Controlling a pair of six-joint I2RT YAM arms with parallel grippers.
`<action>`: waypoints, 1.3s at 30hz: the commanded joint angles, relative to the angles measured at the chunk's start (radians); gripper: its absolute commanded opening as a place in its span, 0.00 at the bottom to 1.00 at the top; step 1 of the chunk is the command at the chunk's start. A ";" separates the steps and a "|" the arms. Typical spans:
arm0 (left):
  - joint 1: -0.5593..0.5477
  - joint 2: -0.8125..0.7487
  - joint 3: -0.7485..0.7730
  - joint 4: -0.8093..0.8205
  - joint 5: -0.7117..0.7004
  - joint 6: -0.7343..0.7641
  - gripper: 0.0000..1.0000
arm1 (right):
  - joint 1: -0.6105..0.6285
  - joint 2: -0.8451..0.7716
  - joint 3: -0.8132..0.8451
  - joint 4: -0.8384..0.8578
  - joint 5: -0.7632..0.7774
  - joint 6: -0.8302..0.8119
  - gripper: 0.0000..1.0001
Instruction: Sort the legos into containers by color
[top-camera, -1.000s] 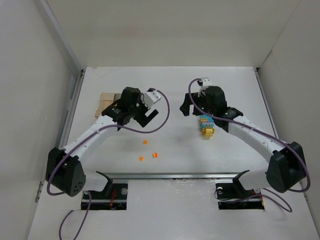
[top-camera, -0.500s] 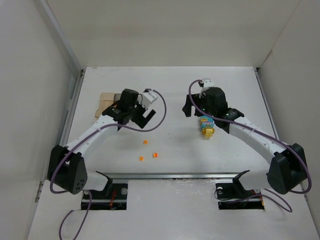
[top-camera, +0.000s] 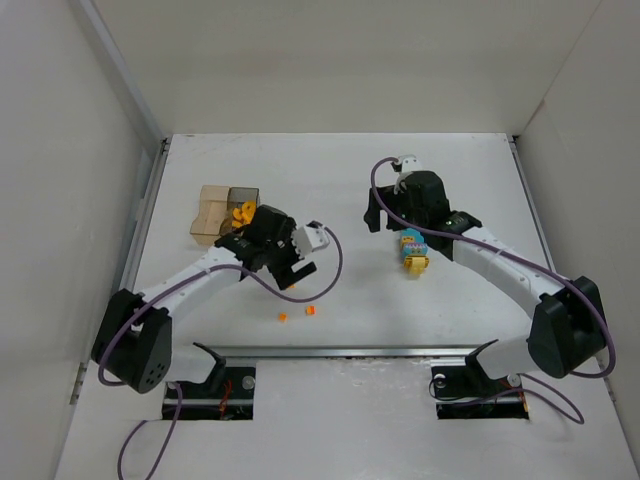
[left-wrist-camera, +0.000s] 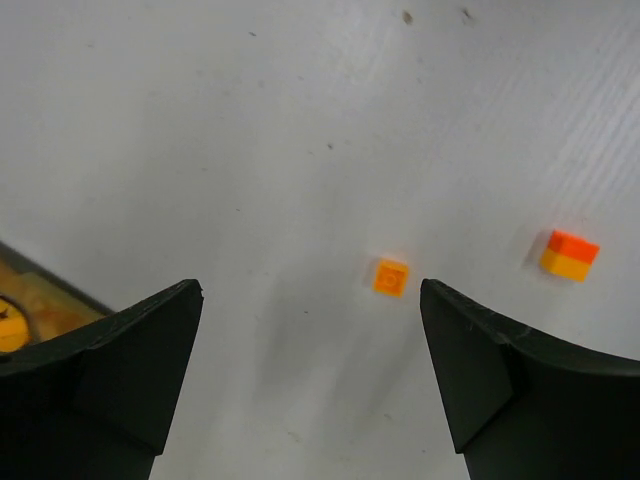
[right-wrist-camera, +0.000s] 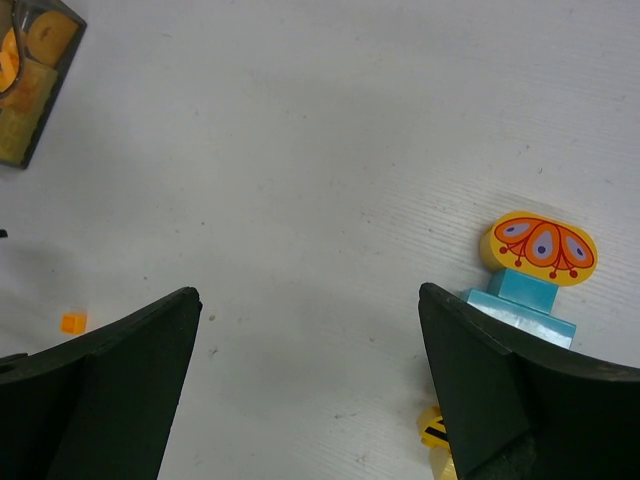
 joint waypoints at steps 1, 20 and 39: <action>-0.026 0.014 -0.015 -0.015 0.009 0.099 0.88 | -0.006 -0.008 0.040 0.007 0.020 -0.015 0.95; 0.000 0.199 -0.057 -0.014 0.037 0.234 0.61 | -0.006 0.001 0.022 0.016 0.029 -0.004 0.95; -0.052 0.250 -0.023 -0.047 0.047 0.113 0.00 | -0.006 0.029 0.031 0.016 0.029 -0.004 0.95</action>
